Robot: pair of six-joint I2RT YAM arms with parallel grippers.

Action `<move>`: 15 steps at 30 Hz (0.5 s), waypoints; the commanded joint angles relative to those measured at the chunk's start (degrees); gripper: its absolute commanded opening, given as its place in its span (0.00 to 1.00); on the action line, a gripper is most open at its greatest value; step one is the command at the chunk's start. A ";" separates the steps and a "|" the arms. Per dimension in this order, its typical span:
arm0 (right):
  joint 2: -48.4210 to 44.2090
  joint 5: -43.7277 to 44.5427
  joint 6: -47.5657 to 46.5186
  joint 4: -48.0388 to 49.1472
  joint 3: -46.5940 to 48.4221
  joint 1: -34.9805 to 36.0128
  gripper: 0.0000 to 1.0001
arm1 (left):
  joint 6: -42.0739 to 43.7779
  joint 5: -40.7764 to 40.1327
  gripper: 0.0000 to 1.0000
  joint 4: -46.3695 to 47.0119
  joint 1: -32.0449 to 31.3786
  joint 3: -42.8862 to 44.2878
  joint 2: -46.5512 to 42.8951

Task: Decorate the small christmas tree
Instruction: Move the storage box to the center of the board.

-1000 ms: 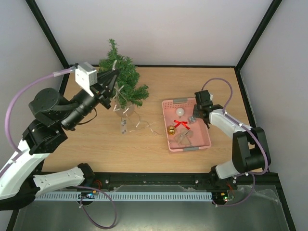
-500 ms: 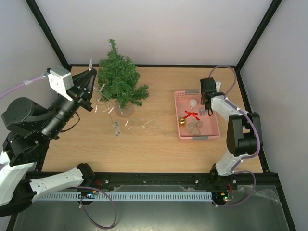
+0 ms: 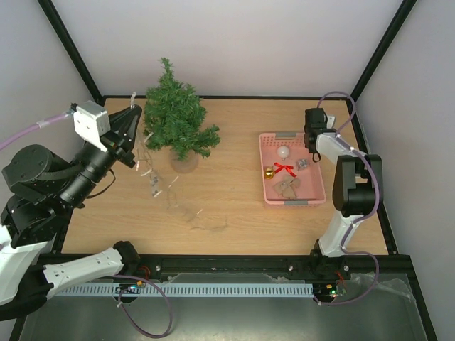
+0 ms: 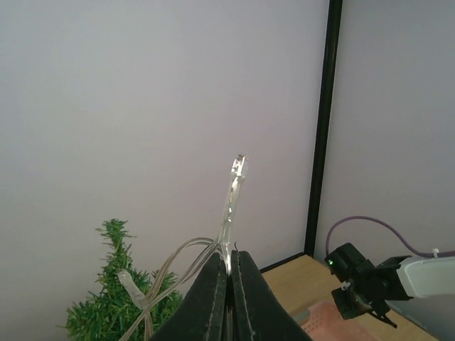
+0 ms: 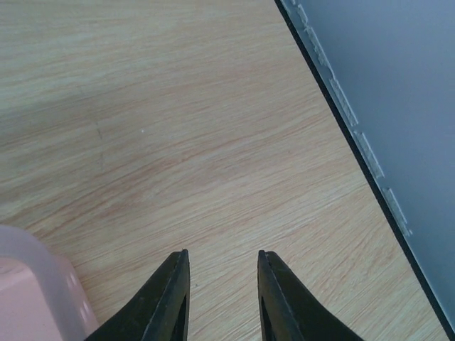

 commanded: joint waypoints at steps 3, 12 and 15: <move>-1.65 -1.45 1.55 -7.52 6.19 -0.19 0.31 | 1.56 -1.30 0.02 -0.50 0.10 2.21 -0.70; -11.38 -11.55 5.42 -13.87 7.07 2.27 0.42 | 0.93 -0.87 0.02 -0.64 0.02 -0.78 -1.06; -17.87 -18.13 6.88 -12.16 3.98 5.51 0.43 | -0.31 -0.23 0.03 -0.03 0.05 -3.83 -1.12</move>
